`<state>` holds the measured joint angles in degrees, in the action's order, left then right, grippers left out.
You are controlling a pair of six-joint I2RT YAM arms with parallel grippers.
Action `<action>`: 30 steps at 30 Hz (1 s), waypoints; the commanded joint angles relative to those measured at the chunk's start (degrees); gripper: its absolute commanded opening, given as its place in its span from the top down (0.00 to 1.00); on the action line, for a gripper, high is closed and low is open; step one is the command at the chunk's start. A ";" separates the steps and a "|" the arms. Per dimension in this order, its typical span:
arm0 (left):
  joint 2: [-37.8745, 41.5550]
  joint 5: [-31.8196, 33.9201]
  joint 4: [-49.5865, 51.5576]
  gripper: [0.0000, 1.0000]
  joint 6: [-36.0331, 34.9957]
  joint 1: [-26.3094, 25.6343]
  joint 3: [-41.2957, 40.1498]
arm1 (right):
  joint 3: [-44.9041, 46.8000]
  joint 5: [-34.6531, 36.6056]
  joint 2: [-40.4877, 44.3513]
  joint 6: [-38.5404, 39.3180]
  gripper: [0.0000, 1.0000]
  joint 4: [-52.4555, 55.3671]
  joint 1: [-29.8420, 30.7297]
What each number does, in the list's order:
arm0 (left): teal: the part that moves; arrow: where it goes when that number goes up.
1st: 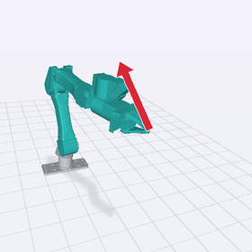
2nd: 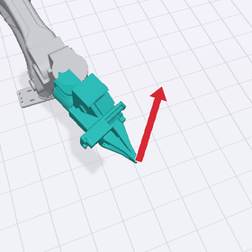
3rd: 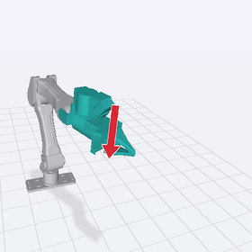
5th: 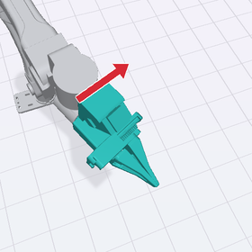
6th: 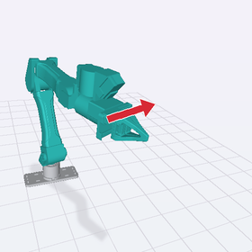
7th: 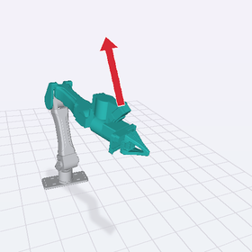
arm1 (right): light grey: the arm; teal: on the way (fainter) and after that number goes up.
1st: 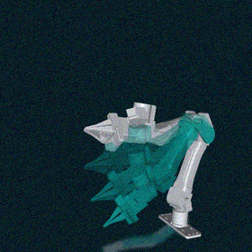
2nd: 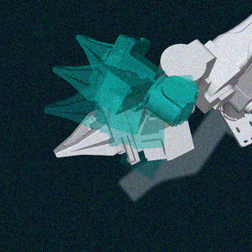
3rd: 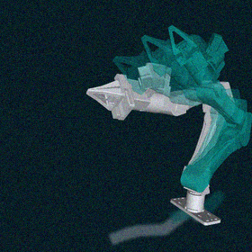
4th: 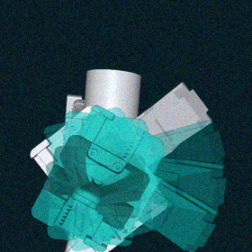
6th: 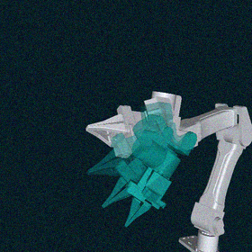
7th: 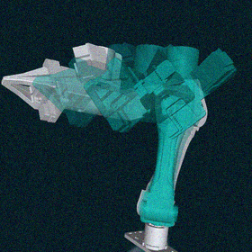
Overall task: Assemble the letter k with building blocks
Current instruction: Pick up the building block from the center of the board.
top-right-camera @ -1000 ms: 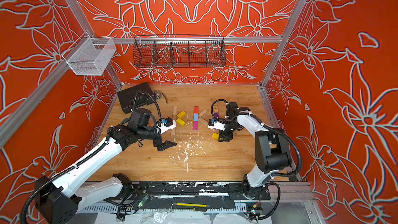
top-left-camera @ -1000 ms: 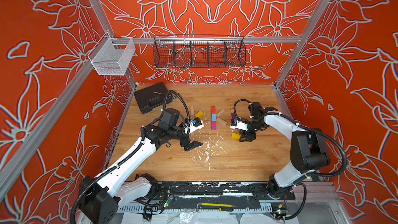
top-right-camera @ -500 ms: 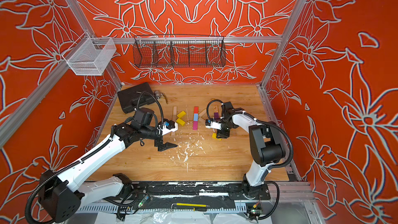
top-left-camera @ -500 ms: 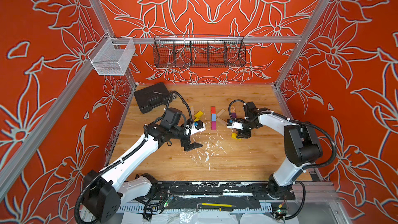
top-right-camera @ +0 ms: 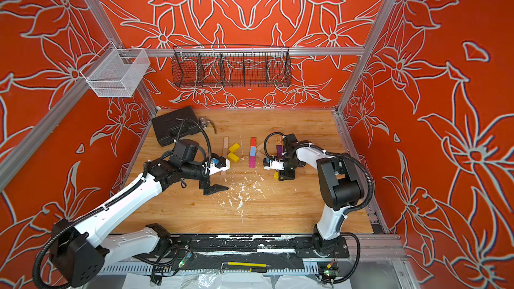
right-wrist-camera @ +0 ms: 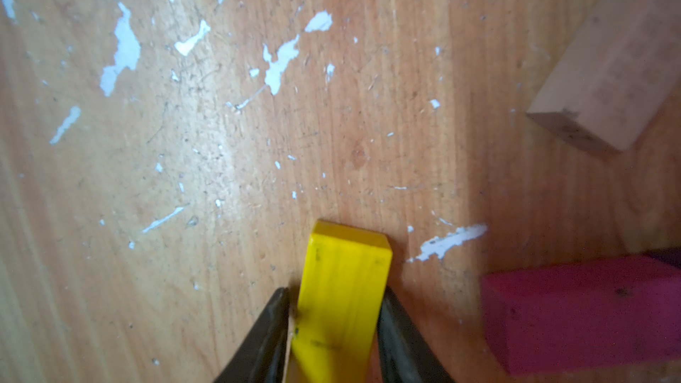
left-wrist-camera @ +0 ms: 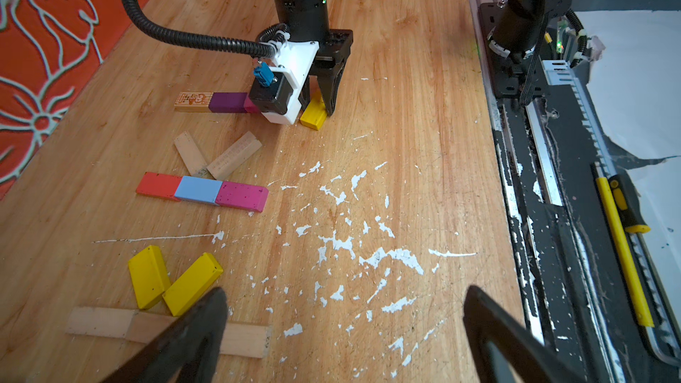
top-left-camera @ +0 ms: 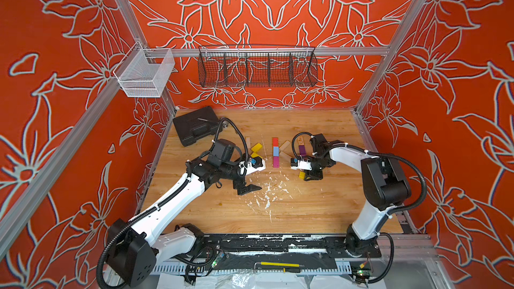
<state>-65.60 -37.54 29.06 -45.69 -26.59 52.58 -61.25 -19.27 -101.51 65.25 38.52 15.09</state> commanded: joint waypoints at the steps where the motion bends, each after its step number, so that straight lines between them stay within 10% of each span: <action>1: -0.30 -0.52 1.00 0.03 -1.73 0.06 -0.11 | -0.73 1.29 -0.62 2.88 0.64 2.71 0.60; 16: -0.27 -1.28 0.60 0.03 -2.21 0.07 -0.15 | -3.56 6.08 8.94 13.99 0.73 6.30 -1.00; 30: -0.57 -1.50 0.04 0.03 -2.70 0.17 -0.47 | -19.90 14.83 -4.78 32.47 0.73 4.07 -9.87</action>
<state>-65.65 -37.65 29.04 -46.65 -26.59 52.58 -79.31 -7.03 -103.11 90.61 43.79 5.19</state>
